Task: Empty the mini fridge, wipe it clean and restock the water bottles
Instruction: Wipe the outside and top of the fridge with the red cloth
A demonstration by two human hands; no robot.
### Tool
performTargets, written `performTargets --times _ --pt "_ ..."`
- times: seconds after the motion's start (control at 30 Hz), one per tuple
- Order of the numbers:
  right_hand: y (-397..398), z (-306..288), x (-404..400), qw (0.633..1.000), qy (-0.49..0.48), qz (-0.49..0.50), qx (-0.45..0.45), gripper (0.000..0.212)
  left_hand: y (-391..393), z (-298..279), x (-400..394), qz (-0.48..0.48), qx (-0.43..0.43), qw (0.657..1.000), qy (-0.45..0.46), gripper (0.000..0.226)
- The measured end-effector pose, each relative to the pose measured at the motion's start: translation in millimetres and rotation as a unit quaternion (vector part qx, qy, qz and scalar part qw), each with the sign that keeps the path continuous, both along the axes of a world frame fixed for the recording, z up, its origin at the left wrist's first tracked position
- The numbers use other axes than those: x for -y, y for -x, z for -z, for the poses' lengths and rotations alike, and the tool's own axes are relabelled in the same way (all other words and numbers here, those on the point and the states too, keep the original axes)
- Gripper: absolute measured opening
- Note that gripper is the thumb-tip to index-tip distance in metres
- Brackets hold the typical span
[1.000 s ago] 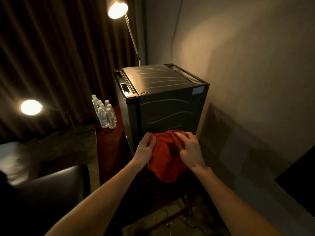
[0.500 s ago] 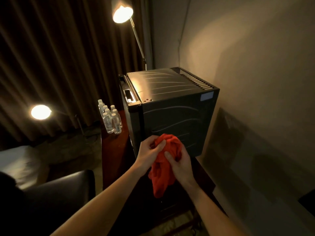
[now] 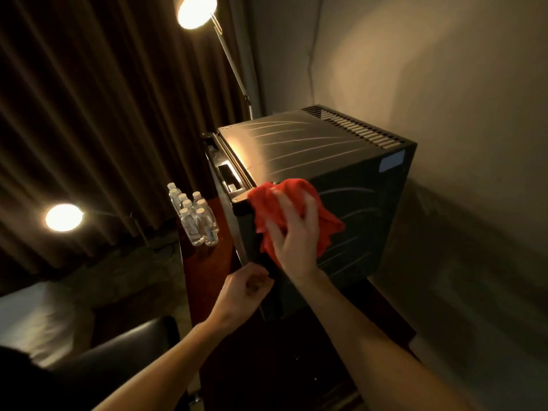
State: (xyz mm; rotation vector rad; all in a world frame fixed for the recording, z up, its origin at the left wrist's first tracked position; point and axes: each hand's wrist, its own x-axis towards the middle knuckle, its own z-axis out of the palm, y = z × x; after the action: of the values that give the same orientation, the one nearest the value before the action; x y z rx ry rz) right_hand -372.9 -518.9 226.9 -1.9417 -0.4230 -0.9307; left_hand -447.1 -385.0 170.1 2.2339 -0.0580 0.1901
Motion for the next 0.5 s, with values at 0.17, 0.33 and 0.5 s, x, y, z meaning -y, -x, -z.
performTargets --times 0.17,0.33,0.5 --pt "-13 36 0 0.986 0.152 0.018 0.068 0.068 -14 10 -7 0.072 -0.015 0.992 -0.107 0.012" --pt "-29 30 41 0.993 0.104 0.023 -0.045 0.072 -25 8 19 0.113 0.011 0.987 -0.117 0.016" --pt "-54 31 71 0.986 -0.098 0.072 -0.118 0.057 -29 22 29 0.104 0.01 0.99 -0.09 0.018"
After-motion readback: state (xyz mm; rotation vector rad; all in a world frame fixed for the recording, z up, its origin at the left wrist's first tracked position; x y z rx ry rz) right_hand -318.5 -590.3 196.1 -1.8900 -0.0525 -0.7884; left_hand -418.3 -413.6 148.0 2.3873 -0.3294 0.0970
